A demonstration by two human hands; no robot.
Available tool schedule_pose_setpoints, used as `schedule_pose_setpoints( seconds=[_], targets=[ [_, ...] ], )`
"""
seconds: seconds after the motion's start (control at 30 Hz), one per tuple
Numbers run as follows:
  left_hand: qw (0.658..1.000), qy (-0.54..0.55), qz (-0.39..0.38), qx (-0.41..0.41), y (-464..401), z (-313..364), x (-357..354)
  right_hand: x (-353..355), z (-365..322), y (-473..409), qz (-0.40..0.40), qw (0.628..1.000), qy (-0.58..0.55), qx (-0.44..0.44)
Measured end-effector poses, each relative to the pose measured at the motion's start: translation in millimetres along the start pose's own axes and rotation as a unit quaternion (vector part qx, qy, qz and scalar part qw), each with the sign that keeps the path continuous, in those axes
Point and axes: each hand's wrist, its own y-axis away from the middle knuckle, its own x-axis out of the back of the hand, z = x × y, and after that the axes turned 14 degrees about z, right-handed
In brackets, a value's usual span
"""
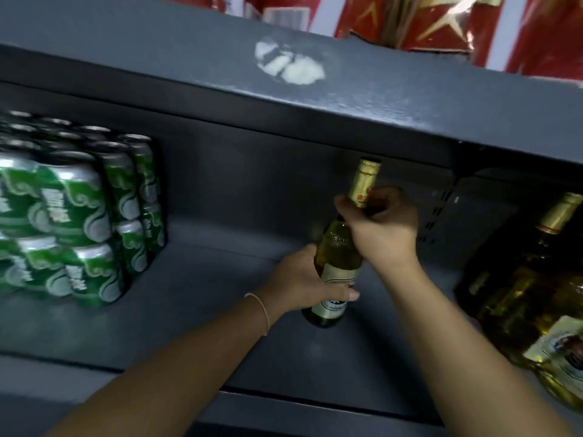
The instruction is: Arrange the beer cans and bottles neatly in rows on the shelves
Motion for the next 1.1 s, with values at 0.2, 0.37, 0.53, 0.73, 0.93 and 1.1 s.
schedule_pose_setpoints(
  seconds=[0.2, 0.37, 0.53, 0.73, 0.93, 1.1],
  targets=[
    [0.997, 0.033, 0.073, 0.018, -2.7, -35.3, 54.9, -59.1, -31.4, 31.5, -0.034, 0.999, -0.023, -0.016],
    [0.992, 0.039, 0.114, 0.020, -16.0, -59.4, 88.4, -102.4, -51.8, 51.6, -0.050, 0.998, -0.024, 0.001],
    [0.989, 0.059, 0.130, 0.030, -33.0, -79.9, 114.2, -134.9, -70.9, 60.0, -0.074, 0.997, 0.022, 0.022],
    [0.990, 0.051, 0.129, 0.042, -51.8, -93.8, 134.7, -156.8, -80.0, 67.7, -0.108, 0.993, 0.041, 0.040],
    [0.986, 0.056, 0.142, 0.068, -63.6, -103.6, 140.9, -168.0, -75.0, 71.7, -0.160, 0.981, 0.091, 0.058],
    [0.983, 0.062, 0.160, 0.063, -65.6, -106.8, 140.8, -175.3, -68.6, 74.5, -0.158, 0.981, 0.093, 0.057]
  ],
)
